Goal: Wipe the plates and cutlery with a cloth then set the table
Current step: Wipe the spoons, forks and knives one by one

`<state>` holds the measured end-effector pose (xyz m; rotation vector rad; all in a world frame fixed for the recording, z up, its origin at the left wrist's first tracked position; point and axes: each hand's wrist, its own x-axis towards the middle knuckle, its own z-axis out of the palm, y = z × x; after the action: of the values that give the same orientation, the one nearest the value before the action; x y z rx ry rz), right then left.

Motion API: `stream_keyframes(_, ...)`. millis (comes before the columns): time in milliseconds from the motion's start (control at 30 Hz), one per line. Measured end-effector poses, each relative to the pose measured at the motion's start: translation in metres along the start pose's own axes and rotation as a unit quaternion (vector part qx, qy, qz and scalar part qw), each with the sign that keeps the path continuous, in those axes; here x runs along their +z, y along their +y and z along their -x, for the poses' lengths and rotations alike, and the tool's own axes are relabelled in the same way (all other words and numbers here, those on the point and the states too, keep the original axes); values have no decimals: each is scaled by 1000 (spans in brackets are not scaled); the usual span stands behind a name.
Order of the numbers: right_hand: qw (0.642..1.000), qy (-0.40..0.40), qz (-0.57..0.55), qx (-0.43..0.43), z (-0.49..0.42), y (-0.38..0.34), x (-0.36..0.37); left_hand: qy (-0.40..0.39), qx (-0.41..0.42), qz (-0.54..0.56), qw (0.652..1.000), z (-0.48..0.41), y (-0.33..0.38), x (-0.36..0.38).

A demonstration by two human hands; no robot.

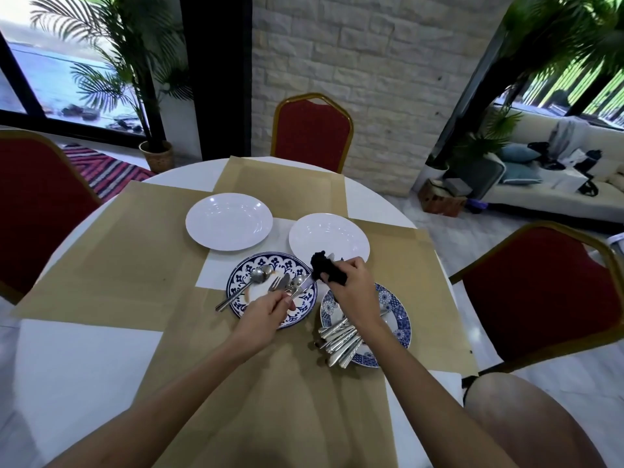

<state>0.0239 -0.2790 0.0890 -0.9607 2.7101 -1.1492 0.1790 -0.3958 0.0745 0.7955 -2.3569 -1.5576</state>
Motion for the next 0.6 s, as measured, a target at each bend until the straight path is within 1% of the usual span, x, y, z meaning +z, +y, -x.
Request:
stream_keyframes(133,999,14,15,27,-12,3,-11,-1,9,-13,1000,3,1,0)
stream_keyframes(300,997,-6,37,63,-27,8,-23,-5,17,-42,999,1,1,1)
stream_keyframes(333,997,-8,26,77,-30,10,-25,-11,17,-61,998,0,2,0)
stream_keyframes(400,994,1,-3,111,-36,17,-30,-19,23,-137,990,-3,2,-6)
stream_keyframes(467,993,7,5,118,-39,24,-34,-17,33,-203,978,-7,2,-12)
stream_keyframes(500,994,-11,27,104,-39,26,-36,-16,36,-229,973,-8,2,-15)
stream_keyframes(533,994,-51,52,83,-39,27,-37,-7,44,-263,964,-9,4,-18)
stream_keyframes(600,976,-177,119,29,-36,25,-40,32,76,-339,937,-12,4,-22)
